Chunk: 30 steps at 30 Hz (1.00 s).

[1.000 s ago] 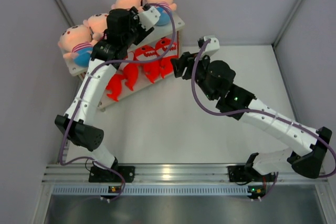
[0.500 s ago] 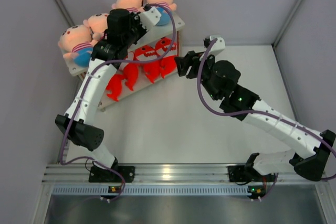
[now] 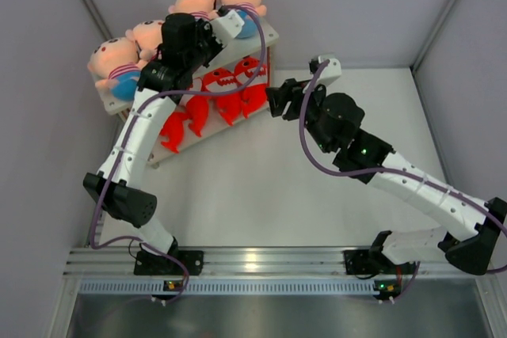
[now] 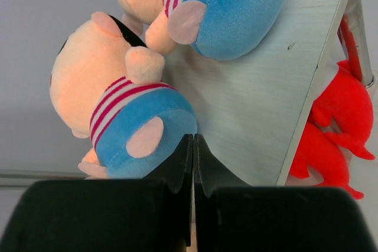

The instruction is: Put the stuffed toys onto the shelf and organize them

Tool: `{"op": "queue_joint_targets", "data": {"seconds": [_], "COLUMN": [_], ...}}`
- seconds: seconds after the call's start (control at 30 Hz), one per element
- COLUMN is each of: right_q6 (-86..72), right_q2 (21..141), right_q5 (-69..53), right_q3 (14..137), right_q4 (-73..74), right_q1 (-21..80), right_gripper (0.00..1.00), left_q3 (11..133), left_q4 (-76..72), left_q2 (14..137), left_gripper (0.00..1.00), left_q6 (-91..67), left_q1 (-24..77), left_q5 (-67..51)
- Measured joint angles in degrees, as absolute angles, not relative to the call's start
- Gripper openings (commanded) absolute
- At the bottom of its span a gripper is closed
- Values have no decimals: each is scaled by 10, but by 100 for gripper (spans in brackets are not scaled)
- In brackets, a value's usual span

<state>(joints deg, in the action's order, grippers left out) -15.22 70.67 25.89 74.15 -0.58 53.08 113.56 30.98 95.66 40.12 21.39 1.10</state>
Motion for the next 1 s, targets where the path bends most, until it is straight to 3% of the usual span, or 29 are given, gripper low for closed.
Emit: {"op": "queue_joint_targets", "data": {"seconds": [0.2,0.23,0.3,0.37,0.4,0.53,1.0], "right_q6": [-152,-152,-153,-153,-153,-157,-168], "right_q2": [700,698,696,695,695,695,695], "right_q5": [260,260,261,261,261,260,258], "right_q3": [738,738,736,735,735,735,735], "right_q4": [-6,-6,-8,-7,-7,-7,-6], "right_q1": [531,531,531,531,531,531,531], "right_gripper": [58,58,58,59,58,58,58], "left_q3": [1147,1150,1155,1156,1156,1156,1157], "left_q4": [310,310,310,309,309,311,310], "left_q2": [957,957,957,956,956,951,962], "left_gripper": [0,4,25,38,51,71,75], "left_q6": [391,391,392,391,390,394,450], "left_q1": [214,214,214,214,214,214,196], "left_q5": [0,-2,-2,-4,-6,-13,32]}}
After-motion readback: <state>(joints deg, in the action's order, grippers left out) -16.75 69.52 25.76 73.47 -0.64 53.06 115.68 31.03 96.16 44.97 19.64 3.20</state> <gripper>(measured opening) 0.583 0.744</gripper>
